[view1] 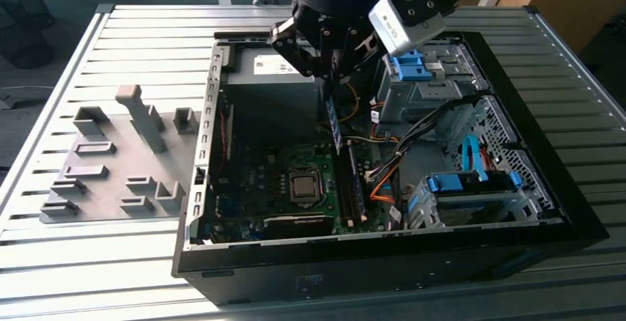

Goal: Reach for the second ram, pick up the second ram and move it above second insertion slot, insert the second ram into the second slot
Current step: 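Insert the second ram into the second slot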

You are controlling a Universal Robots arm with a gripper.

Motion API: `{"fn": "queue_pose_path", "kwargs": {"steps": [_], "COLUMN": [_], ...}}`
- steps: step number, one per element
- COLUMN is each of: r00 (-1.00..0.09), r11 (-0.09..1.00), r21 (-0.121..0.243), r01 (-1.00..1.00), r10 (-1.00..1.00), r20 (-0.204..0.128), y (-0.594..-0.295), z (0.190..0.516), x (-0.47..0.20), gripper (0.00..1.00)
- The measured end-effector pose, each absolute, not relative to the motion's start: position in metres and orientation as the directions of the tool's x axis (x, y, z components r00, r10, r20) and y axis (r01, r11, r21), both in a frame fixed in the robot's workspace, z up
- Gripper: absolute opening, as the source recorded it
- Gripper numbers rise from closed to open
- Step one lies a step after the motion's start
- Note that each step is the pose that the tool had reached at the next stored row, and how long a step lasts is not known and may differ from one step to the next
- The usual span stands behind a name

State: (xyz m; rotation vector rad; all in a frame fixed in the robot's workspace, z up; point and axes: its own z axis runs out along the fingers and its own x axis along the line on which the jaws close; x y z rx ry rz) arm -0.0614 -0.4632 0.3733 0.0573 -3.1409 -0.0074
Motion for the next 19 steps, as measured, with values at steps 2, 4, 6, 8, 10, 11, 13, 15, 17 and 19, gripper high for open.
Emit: {"fn": "queue_pose_path", "kwargs": {"steps": [2,4,6,8,10,11,13,15,17,19], "r00": [-0.999,-0.999,-0.999,-0.999,-0.999,-0.999,-0.999,-0.999,-0.999,-0.999], "r11": [0.999,0.999,0.999,0.999,0.999,0.999,0.999,0.999,0.999,0.999], "r21": [0.005,0.005,0.005,0.005,0.005,0.005,0.005,0.005,0.005,0.005], "r01": [-0.036,-0.036,-0.036,-0.037,-0.036,-0.036,-0.036,-0.036,-0.036,-0.036], "r10": [-0.036,-0.036,-0.036,-0.037,-0.036,-0.036,-0.036,-0.036,-0.036,-0.036], "r20": [0.000,0.000,0.000,0.000,0.000,0.000,0.000,0.000,0.000,0.000], "y": [-0.463,-0.463,-0.464,-0.464,-0.464,-0.464,-0.464,-0.464,-0.464,-0.465], "z": [0.373,0.372,0.371,0.370,0.367,0.366,0.364,0.361,0.358,0.354], "x": [-0.061,-0.061,-0.061,-0.061,-0.060,-0.060,-0.060,-0.059,-0.059,-0.059], "gripper": [0.14,0.14,0.14,0.14,0.14,0.14,0.14,0.14,0.14,0.14]}}
